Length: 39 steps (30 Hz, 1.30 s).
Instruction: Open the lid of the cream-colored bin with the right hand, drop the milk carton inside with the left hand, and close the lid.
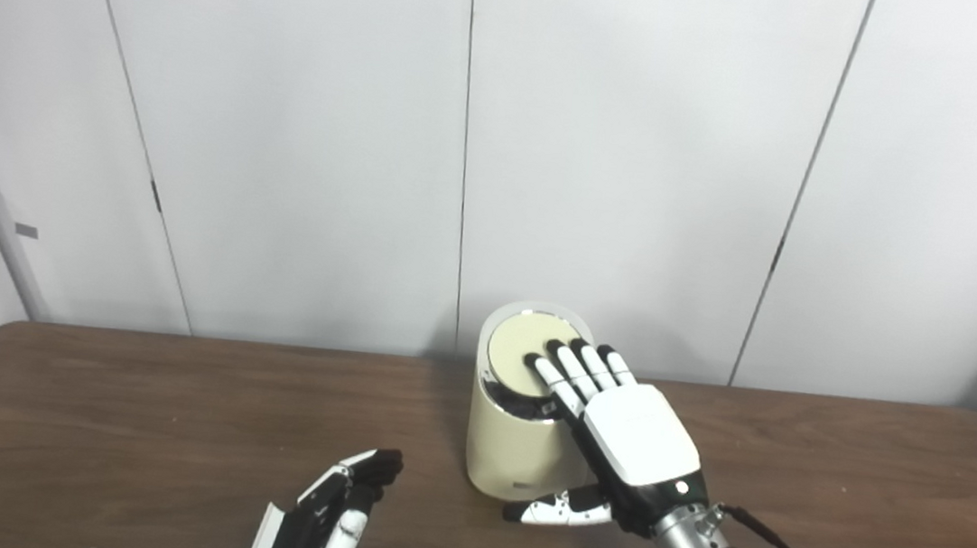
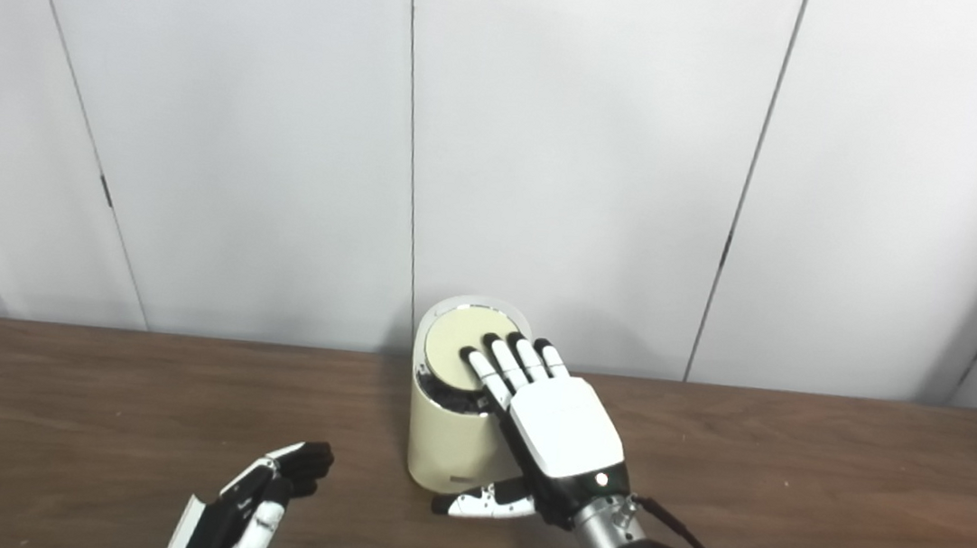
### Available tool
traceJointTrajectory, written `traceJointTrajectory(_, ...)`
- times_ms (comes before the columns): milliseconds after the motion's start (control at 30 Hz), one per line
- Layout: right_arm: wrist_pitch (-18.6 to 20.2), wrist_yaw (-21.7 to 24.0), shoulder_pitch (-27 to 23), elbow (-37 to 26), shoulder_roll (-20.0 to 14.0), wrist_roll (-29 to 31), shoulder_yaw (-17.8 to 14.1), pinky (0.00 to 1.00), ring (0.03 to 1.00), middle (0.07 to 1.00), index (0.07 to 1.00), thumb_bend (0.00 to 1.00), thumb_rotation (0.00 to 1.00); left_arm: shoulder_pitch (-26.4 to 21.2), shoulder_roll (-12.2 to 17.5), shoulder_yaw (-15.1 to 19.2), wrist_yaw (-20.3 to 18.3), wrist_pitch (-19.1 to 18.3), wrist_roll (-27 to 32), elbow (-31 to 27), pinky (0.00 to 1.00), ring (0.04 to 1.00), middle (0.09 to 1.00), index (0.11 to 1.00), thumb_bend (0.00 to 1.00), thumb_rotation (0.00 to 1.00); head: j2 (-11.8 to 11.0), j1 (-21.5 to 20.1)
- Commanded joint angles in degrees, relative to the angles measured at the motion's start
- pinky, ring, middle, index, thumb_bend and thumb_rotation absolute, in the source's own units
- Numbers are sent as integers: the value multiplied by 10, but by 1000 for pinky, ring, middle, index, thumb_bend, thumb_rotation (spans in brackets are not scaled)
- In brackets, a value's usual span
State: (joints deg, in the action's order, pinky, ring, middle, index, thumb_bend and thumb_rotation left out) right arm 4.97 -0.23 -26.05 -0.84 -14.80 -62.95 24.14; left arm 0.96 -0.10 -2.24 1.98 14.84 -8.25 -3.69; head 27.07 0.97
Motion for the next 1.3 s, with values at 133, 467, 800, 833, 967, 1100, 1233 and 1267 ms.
traceJointTrajectory(133,5,-15,-25,-48,17,15,-36,1000,1000,1000,1000,722,705,-14,0,-1,3,19,1,-4,799,802,786,794,425,855,-1,0)
traceJointTrajectory(467,-34,-57,20,-153,55,156,-134,947,1000,997,951,568,714,-18,6,5,2,34,9,8,787,804,797,799,410,860,-4,-3)
traceJointTrajectory(800,-170,-147,166,-151,76,324,-202,615,758,783,750,277,560,-13,8,11,7,20,1,-8,736,780,780,778,256,657,-1,-2)
traceJointTrajectory(833,-182,-150,182,-146,80,346,-206,599,745,777,746,263,554,-11,8,13,8,19,1,-11,727,775,775,772,244,620,1,-3)
traceJointTrajectory(967,-203,-146,229,-134,91,390,-213,573,710,752,733,213,501,-4,7,21,11,10,3,-26,703,755,755,754,222,508,4,-6)
traceJointTrajectory(1100,-224,-137,269,-117,97,436,-215,608,721,755,735,238,410,3,6,27,15,0,0,-42,691,739,744,744,206,396,8,-9)
traceJointTrajectory(1233,-237,-119,297,-109,102,493,-213,622,729,763,730,268,386,14,5,37,21,2,2,-57,669,724,734,733,203,321,18,-11)
traceJointTrajectory(1267,-235,-117,303,-109,103,497,-214,622,730,765,728,265,384,17,4,40,21,1,8,-61,662,720,731,728,205,308,20,-11)
